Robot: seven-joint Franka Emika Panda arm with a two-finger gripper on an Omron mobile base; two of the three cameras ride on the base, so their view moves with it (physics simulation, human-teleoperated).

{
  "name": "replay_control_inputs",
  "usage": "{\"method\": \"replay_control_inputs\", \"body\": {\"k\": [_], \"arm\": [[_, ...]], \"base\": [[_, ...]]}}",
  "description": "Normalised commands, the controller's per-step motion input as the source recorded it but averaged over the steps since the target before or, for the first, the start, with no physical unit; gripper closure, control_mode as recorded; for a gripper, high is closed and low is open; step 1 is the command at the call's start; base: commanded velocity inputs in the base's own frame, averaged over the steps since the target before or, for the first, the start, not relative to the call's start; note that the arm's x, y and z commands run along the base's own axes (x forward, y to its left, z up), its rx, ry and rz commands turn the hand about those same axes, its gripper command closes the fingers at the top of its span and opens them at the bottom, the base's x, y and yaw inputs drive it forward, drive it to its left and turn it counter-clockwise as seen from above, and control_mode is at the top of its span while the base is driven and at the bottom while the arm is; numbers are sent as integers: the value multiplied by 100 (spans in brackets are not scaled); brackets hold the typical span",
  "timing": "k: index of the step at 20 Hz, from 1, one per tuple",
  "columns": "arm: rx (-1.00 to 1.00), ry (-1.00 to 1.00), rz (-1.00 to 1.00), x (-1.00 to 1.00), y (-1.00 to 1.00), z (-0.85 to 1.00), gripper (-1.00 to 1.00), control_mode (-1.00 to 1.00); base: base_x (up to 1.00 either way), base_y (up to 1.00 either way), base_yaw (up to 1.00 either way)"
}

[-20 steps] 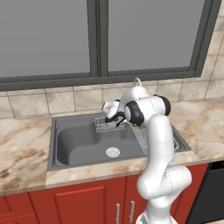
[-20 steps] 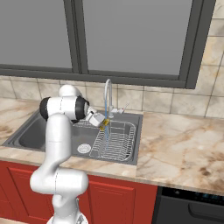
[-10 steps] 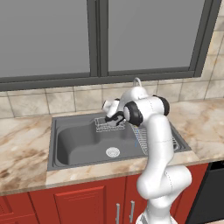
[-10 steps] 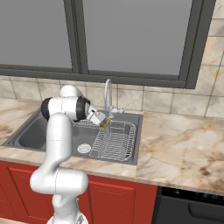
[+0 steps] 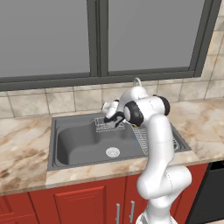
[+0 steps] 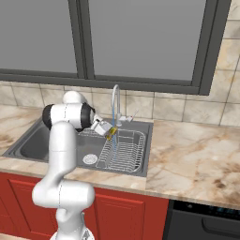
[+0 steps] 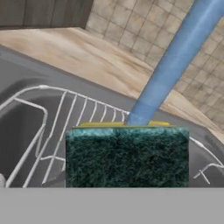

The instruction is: Soak the sponge with water for a few seconds and then drop it inside the sink.

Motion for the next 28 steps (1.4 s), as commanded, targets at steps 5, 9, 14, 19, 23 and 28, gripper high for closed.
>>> {"method": "replay_control_inputs", "body": {"k": [5,9,14,19,23,28], "arm": [[0,-5,0,-33,0,8,100,-100],[2,-9,0,-23,16,42,100,-100],[4,-5,0,-21,25,40,100,-100],[4,0,0,-28,42,17,100,-100],[3,0,3,-19,46,23,100,-100],[6,0,3,-8,41,31,100,-100]], "base": [[0,0,0],[0,0,0],[0,0,0],[0,0,0],[0,0,0],[0,0,0]]}}
